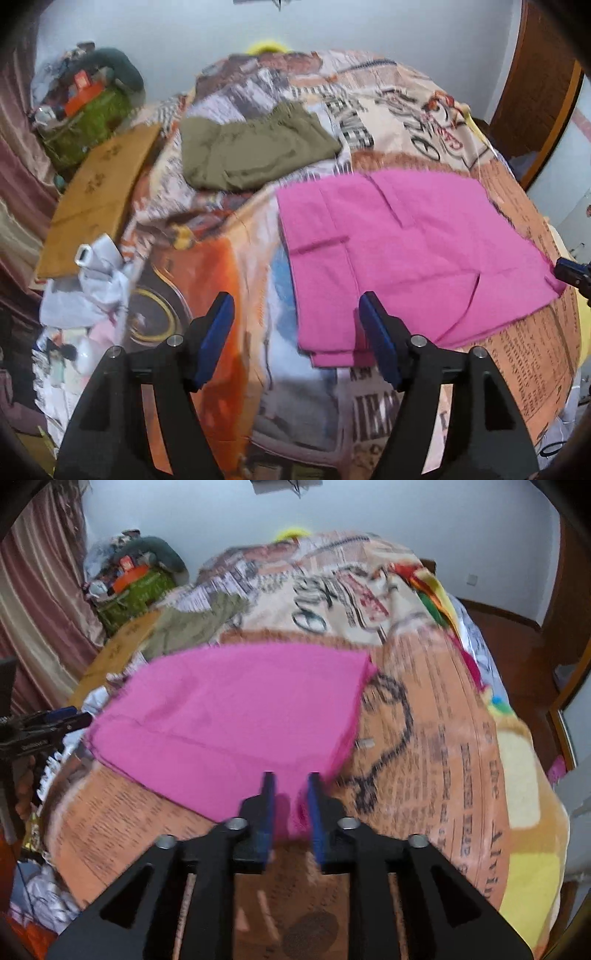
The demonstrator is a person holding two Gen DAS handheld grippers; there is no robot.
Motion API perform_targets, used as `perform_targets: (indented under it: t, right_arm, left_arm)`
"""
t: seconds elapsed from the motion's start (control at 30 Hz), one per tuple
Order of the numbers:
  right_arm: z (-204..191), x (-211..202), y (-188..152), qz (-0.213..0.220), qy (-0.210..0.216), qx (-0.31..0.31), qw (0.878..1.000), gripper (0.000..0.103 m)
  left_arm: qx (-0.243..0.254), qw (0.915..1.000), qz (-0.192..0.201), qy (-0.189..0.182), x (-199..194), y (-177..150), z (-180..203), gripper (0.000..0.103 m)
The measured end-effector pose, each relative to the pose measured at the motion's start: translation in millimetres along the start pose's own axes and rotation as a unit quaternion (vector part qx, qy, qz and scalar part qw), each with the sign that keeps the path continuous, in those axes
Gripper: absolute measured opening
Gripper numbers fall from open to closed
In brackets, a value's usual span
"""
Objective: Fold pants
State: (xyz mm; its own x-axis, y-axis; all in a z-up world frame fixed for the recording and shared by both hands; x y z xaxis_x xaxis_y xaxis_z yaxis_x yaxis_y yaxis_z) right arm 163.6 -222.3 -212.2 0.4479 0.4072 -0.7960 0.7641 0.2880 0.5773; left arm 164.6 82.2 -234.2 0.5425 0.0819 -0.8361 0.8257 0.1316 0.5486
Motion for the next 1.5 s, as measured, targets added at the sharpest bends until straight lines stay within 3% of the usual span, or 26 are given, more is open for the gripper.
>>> perform_targets:
  t: [0.07, 0.33, 0.67, 0.77, 0.9, 1.5]
  right_arm:
    - [-10, -3, 11, 0.013, 0.014, -0.009, 1.000, 0.031]
    - [-60, 18, 31, 0.003, 0.062, -0.074, 0.995, 0.037]
    - [-79, 56, 27, -0.043, 0.087, -0.091, 0.991, 0.040]
    - [-75, 66, 18, -0.063, 0.100, -0.078, 0.990, 0.042]
    - [-70, 59, 13, -0.053, 0.106, -0.069, 0.991, 0.042]
    - [-23, 34, -14, -0.040, 0.046, 0.003, 0.998, 0.042]
  left_arm:
    - [0.001, 0.9999, 0.012, -0.007, -8, 9, 3, 0.070]
    - [0.034, 0.9981, 0.019, -0.048, -12, 23, 45, 0.076]
    - [0.077, 0.9947, -0.038, -0.056, 25, 4, 82, 0.076]
    - [0.080, 0.9937, -0.054, -0.057, 37, -2, 82, 0.079]
    - [0.086, 0.9941, -0.045, -0.049, 36, -4, 76, 0.085]
    - [0.050, 0.9977, -0.047, -0.001, 29, -14, 15, 0.085]
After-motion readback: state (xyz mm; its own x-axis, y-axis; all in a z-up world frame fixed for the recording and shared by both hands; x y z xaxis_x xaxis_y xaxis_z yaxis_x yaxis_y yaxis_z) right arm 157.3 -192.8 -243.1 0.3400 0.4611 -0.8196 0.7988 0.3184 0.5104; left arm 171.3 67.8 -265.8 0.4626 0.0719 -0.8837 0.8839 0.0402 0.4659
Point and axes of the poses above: each gripper's, at about its wrist camera, not at the fingertips, and x roughly the way its jaws point, z to its right, y to its top, the point moved 4 cm from there along x, roughly the way its jaws point, and after that the axes turned 5 degrees about -x, right-handed, at the moved point
